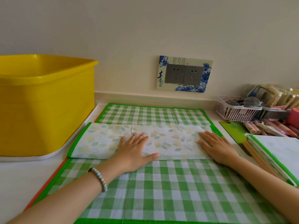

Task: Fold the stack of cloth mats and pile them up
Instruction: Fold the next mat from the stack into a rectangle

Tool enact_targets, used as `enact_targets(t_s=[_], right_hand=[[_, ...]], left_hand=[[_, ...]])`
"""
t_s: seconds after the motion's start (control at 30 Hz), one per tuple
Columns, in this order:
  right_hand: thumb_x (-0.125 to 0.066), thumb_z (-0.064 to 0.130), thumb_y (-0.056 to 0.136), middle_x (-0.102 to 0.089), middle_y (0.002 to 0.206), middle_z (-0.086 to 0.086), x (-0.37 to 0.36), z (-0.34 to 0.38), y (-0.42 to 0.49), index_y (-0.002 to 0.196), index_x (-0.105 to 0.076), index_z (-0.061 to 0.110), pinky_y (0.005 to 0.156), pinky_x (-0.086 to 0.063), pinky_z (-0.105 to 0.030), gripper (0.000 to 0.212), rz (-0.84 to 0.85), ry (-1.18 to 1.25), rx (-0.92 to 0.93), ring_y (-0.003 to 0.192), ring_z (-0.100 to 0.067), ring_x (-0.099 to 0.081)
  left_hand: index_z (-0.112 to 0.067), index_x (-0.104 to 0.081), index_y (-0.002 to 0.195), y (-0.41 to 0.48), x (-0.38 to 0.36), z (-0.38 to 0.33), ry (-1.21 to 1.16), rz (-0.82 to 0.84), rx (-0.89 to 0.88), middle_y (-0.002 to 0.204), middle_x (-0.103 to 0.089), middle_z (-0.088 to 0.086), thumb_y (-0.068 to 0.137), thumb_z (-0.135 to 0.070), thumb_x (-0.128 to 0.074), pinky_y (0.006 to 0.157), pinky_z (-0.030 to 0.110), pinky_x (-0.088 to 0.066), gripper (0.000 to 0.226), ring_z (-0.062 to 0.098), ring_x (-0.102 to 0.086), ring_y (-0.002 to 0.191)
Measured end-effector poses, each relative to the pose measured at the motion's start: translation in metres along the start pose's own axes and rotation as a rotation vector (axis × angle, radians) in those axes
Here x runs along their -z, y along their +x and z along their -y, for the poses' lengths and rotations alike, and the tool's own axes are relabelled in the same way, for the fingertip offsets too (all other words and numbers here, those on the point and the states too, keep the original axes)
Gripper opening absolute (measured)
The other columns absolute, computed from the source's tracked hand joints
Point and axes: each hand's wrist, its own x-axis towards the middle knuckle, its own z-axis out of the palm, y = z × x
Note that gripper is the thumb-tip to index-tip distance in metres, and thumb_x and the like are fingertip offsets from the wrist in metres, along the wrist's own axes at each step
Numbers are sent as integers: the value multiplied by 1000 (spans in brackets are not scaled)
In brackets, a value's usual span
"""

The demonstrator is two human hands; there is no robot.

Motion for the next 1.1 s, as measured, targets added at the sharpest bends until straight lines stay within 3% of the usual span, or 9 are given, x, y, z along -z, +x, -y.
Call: enact_targets(t_s=[0.1, 0.37, 0.63, 0.83, 0.97, 1.1], right_hand=[[-22, 57, 95, -9, 158, 7, 3, 15, -4, 148, -15, 33, 118, 1, -38, 58, -30, 37, 8, 145, -13, -5], [-22, 62, 92, -11, 157, 14, -12, 112, -39, 147, -15, 41, 117, 3, -33, 59, 1, 126, 381, 144, -6, -3], [-17, 65, 90, -4, 157, 17, -15, 114, -42, 147, -7, 45, 119, 2, -35, 61, 32, 63, 376, 144, -5, 3], [-9, 72, 82, -4, 156, 19, -14, 110, -40, 146, -6, 47, 118, 3, -34, 69, 40, 75, 390, 144, -4, 3], [-5, 75, 77, -4, 156, 21, -15, 110, -40, 146, -6, 48, 118, 3, -32, 74, 36, 85, 397, 143, -2, 3], [-3, 77, 74, -3, 156, 21, -14, 111, -39, 145, -5, 48, 117, 3, -31, 77, 46, 82, 400, 143, -2, 2]], left_hand=[[-32, 9, 150, 0, 0, -1, 0, 5, 0, 156, 17, -14, 56, -93, 2, 115, 49, 11, 112, 10, 20, 142], [-30, 8, 150, 0, 2, -3, 16, 7, 5, 157, 16, -13, 55, -91, 5, 115, 50, 9, 112, 11, 19, 143], [-47, 0, 146, -1, 5, 6, -5, 23, -37, 157, 12, -16, 60, -90, -2, 114, 53, 10, 97, 10, 18, 143], [-63, 5, 137, -23, 18, 57, -8, 83, 13, 153, 17, -24, 64, -90, -9, 112, 52, 13, 79, 9, 20, 142], [-63, 6, 137, -41, 26, 86, -9, 89, 88, 154, 16, -22, 66, -88, -14, 114, 48, 11, 77, 9, 20, 142], [-56, -4, 142, -49, 37, 91, -52, 128, 108, 156, 10, -19, 66, -87, -21, 116, 45, 7, 84, 10, 13, 144]])
